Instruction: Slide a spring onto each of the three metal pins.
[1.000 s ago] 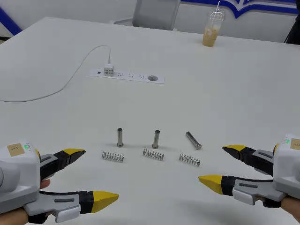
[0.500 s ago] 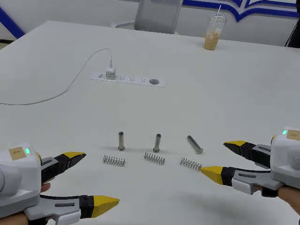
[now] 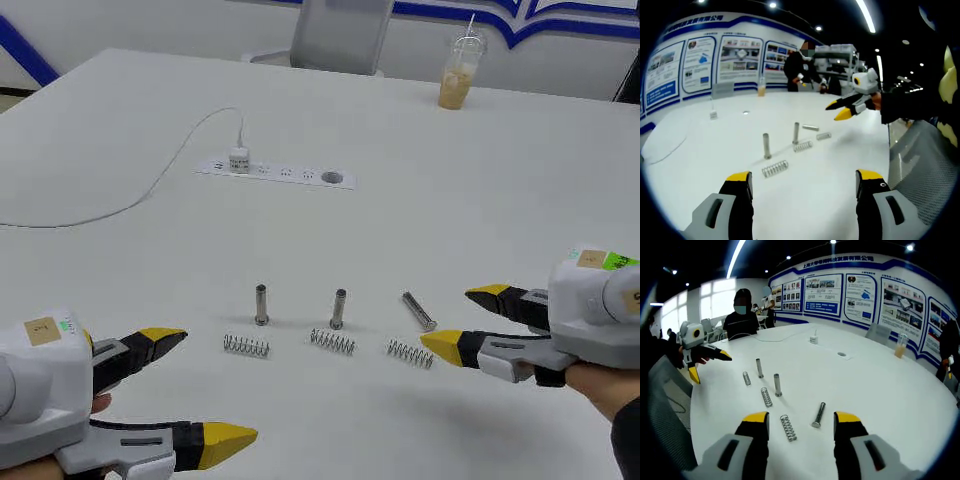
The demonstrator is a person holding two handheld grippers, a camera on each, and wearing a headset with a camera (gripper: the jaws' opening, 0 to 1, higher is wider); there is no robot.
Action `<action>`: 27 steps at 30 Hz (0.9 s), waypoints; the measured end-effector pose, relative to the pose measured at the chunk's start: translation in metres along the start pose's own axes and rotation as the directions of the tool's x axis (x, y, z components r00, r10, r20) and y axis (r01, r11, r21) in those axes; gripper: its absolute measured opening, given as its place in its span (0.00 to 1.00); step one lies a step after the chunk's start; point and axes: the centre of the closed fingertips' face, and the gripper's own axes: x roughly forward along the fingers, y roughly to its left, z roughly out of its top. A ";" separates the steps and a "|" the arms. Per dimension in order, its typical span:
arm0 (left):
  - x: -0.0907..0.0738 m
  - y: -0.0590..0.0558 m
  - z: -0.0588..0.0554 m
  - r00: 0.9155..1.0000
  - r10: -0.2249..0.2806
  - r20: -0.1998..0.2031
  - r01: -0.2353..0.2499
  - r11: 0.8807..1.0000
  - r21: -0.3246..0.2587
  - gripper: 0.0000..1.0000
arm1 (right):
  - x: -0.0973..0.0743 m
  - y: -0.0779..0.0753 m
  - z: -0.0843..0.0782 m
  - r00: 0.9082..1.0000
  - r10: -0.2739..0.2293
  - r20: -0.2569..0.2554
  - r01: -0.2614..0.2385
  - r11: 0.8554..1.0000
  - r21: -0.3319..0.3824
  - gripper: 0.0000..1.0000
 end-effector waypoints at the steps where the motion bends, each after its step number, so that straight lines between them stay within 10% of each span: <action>1: 0.000 0.000 0.000 1.000 -0.001 0.000 0.001 1.000 0.000 0.86 | 0.003 -0.001 0.000 1.000 -0.001 -0.004 0.001 1.000 0.003 0.52; 27: 0.000 -0.001 -0.003 1.000 0.002 -0.007 -0.002 1.000 -0.002 0.86 | 0.046 -0.024 -0.008 0.992 -0.054 -0.118 0.053 0.999 -0.006 0.41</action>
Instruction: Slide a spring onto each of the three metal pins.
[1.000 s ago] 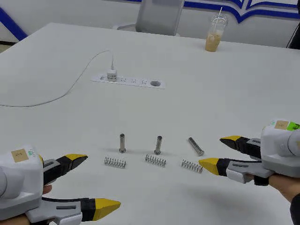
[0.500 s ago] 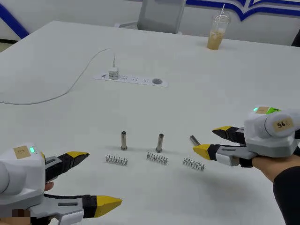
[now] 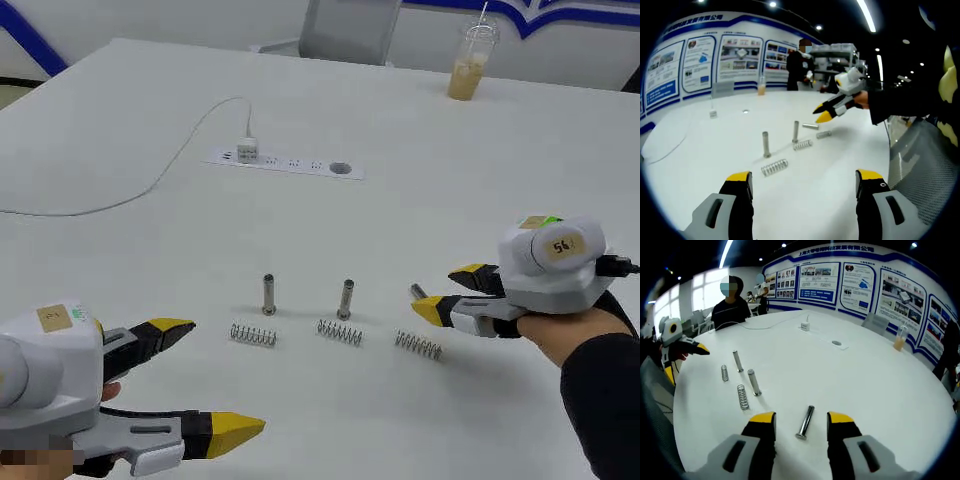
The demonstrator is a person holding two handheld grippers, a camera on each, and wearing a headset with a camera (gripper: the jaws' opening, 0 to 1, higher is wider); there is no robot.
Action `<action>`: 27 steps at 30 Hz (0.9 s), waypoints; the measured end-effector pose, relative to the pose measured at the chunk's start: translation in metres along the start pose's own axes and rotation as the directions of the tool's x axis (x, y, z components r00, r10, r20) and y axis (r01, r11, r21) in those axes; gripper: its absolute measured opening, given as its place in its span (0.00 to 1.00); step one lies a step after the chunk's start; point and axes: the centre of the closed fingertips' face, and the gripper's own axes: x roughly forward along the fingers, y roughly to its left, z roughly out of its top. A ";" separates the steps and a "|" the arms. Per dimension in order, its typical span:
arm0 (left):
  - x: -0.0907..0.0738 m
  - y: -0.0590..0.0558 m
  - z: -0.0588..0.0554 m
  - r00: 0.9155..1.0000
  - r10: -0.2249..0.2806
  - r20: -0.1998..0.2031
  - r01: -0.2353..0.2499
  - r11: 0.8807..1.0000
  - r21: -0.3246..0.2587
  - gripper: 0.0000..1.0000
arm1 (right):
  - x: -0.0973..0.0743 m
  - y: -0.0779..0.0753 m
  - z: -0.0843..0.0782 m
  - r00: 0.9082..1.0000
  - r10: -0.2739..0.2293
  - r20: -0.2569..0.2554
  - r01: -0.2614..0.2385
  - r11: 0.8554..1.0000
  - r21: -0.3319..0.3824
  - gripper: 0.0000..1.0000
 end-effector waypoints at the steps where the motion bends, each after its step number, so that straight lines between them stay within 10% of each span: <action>1: 0.000 0.000 0.000 1.000 0.000 0.000 0.000 1.000 -0.001 0.86 | 0.002 -0.001 0.001 1.000 -0.002 -0.005 0.002 1.000 0.002 0.40; 27: 0.001 0.002 -0.004 1.000 0.003 -0.014 -0.003 1.000 -0.008 0.85 | 0.038 -0.016 -0.013 0.992 -0.025 -0.127 0.028 0.999 0.019 0.23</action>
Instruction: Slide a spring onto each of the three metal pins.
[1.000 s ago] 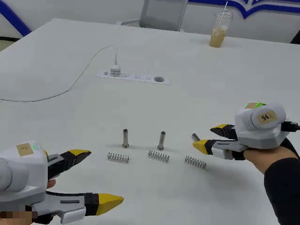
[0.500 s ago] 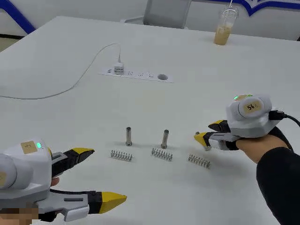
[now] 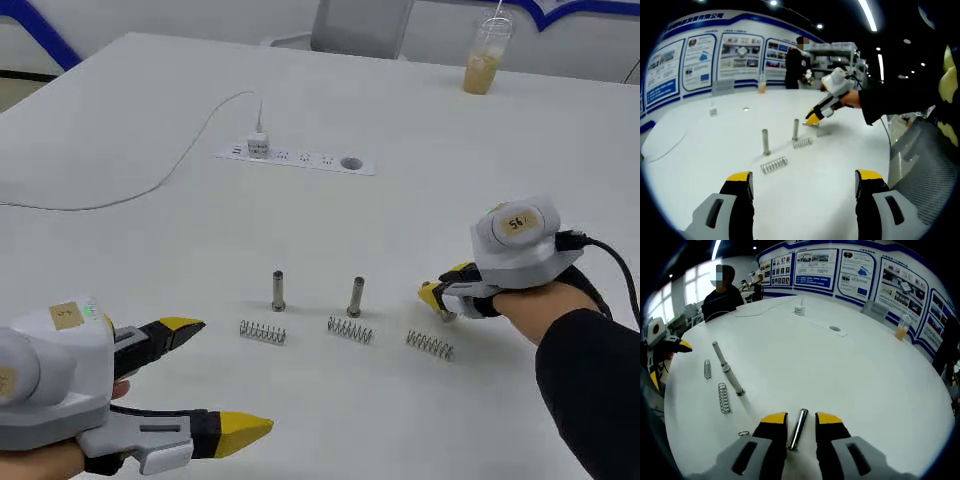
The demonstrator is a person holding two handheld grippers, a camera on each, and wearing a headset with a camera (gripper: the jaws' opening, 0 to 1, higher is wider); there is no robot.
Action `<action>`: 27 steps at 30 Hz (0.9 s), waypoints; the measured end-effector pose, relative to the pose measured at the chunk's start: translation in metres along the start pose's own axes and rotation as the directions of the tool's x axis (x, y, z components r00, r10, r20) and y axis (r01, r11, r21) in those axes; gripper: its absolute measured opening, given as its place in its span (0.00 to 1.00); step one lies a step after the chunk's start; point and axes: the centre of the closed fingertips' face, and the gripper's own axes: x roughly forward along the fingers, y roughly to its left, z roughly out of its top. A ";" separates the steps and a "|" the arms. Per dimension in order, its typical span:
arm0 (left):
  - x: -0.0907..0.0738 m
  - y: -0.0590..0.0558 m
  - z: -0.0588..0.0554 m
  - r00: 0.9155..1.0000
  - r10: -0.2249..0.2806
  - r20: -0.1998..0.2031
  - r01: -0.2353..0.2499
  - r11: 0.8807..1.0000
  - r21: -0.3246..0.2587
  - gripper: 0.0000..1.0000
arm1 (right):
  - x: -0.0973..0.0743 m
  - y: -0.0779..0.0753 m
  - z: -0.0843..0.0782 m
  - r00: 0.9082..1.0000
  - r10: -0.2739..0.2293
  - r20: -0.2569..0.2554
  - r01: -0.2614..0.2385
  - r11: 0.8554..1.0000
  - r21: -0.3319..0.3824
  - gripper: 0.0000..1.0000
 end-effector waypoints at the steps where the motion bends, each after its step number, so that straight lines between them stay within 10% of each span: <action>1: 0.000 0.000 0.000 1.000 0.000 0.000 0.000 1.000 0.000 0.85 | 0.000 0.000 0.000 1.000 0.000 0.000 0.000 1.000 0.003 0.22; 27: 0.000 0.001 -0.004 1.000 0.002 -0.005 -0.002 1.000 -0.014 0.84 | 0.011 0.000 -0.005 0.999 0.004 -0.050 0.000 0.998 0.067 0.13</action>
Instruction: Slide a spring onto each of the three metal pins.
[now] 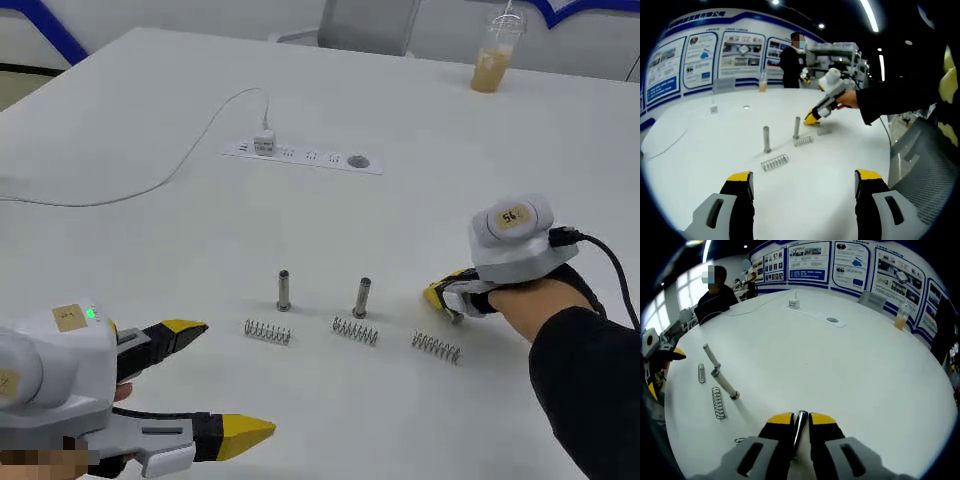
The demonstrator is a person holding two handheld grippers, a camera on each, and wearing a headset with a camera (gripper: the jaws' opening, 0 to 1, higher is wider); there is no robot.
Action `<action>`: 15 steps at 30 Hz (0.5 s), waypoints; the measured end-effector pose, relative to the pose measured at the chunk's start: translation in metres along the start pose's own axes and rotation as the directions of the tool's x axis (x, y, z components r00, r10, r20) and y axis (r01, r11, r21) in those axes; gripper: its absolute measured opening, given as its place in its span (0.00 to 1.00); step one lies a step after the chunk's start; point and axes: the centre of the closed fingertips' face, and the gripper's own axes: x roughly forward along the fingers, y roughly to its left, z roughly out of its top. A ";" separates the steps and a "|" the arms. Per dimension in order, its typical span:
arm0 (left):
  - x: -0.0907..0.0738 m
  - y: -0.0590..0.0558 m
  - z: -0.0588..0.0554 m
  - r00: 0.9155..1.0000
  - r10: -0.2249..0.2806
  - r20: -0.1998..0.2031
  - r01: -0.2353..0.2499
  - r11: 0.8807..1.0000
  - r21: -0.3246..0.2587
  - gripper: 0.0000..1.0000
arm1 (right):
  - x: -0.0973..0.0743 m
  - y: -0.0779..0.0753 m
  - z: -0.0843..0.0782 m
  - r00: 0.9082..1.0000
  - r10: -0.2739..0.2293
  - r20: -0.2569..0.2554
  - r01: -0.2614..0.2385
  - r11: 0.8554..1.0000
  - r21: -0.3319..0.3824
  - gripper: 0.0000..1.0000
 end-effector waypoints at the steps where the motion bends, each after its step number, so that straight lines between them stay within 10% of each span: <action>1: 0.000 0.000 0.000 1.000 0.001 0.000 -0.001 1.000 -0.001 0.84 | 0.000 0.000 0.000 1.000 0.000 -0.002 0.000 1.000 0.002 0.13; 15: 0.000 0.001 -0.001 1.000 0.003 0.001 -0.003 1.000 -0.007 0.84 | 0.000 0.001 -0.001 1.000 0.020 -0.011 -0.020 0.999 0.042 0.10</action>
